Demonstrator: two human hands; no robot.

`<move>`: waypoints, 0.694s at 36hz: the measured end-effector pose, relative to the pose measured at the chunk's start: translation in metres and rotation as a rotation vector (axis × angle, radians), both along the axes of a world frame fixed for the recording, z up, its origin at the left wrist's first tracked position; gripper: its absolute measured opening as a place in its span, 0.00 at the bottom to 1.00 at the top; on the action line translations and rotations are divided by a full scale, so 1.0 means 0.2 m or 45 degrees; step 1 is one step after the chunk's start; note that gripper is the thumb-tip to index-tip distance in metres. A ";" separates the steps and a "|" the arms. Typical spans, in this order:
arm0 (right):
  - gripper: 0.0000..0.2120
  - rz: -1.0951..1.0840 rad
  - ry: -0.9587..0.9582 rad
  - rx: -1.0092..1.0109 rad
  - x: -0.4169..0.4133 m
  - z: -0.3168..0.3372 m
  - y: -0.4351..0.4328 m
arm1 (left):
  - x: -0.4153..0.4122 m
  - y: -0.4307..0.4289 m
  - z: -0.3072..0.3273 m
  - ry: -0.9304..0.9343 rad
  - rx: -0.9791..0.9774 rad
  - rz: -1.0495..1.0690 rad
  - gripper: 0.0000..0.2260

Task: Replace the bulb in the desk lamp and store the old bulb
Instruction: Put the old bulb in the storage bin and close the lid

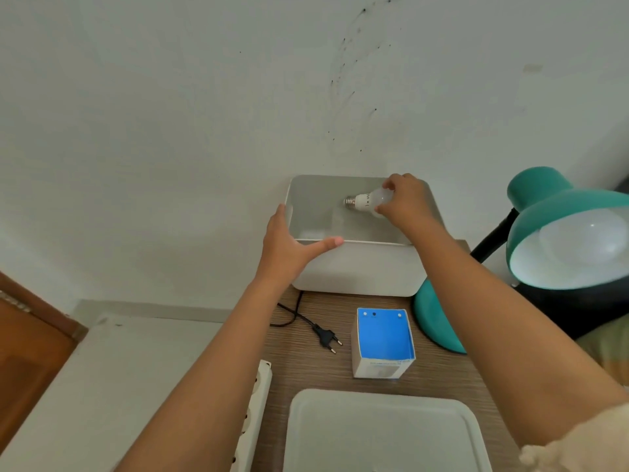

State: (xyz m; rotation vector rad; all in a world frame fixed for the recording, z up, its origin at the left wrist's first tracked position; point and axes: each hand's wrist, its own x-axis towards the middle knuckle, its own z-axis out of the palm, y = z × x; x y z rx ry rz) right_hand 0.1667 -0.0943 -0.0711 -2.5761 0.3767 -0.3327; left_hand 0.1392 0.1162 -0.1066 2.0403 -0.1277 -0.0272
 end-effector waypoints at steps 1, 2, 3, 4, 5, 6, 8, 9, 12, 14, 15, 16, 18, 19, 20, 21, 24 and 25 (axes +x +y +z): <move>0.20 0.000 0.006 0.007 -0.01 0.00 0.00 | -0.01 0.00 0.01 0.005 0.010 -0.013 0.54; 0.20 -0.004 0.010 0.026 -0.03 0.01 0.01 | -0.01 0.00 0.02 0.016 0.022 -0.028 0.54; 0.20 -0.013 0.013 0.059 -0.05 0.02 0.01 | -0.01 0.01 0.02 0.020 0.045 -0.042 0.54; 0.19 -0.021 0.007 0.093 -0.07 0.02 0.01 | -0.01 0.01 0.03 0.018 0.076 -0.053 0.53; 0.19 -0.027 0.004 0.120 -0.10 0.03 0.01 | -0.02 0.02 0.05 0.006 0.116 -0.067 0.53; 0.20 -0.027 0.005 0.139 -0.13 0.04 0.02 | -0.02 0.03 0.06 -0.007 0.155 -0.080 0.52; 0.21 -0.012 0.044 0.177 -0.21 0.07 0.03 | -0.05 0.05 0.09 -0.045 0.220 -0.077 0.47; 0.21 -0.006 0.068 0.192 -0.26 0.08 0.05 | -0.06 0.06 0.11 -0.068 0.251 -0.068 0.42; 0.20 0.000 0.090 0.194 -0.41 0.11 0.09 | -0.12 0.10 0.15 -0.086 0.304 -0.042 0.30; 0.18 0.012 0.074 0.180 -0.53 0.12 0.11 | -0.17 0.13 0.16 -0.102 0.323 -0.031 0.32; 0.17 0.014 0.068 0.180 -0.59 0.12 0.13 | -0.20 0.14 0.16 -0.107 0.336 -0.030 0.33; 0.17 0.013 0.065 0.179 -0.66 0.12 0.14 | -0.24 0.15 0.15 -0.103 0.351 -0.044 0.33; 0.18 0.009 0.047 0.161 -0.80 0.09 0.16 | -0.34 0.16 0.12 -0.118 0.371 -0.067 0.31; 0.19 0.007 0.027 0.162 -0.87 0.07 0.17 | -0.42 0.15 0.12 -0.124 0.370 -0.071 0.31; 0.19 -0.002 0.010 0.172 -0.94 0.04 0.17 | -0.50 0.15 0.11 -0.112 0.363 -0.079 0.30; 0.20 -0.017 -0.004 0.181 -1.01 0.02 0.17 | -0.58 0.15 0.09 -0.103 0.363 -0.097 0.27; 0.18 -0.081 -0.016 0.176 -1.23 -0.08 0.17 | -0.81 0.14 -0.03 -0.117 0.424 -0.116 0.22; 0.16 -0.093 0.002 0.177 -1.30 -0.11 0.17 | -0.89 0.14 -0.07 -0.109 0.440 -0.121 0.22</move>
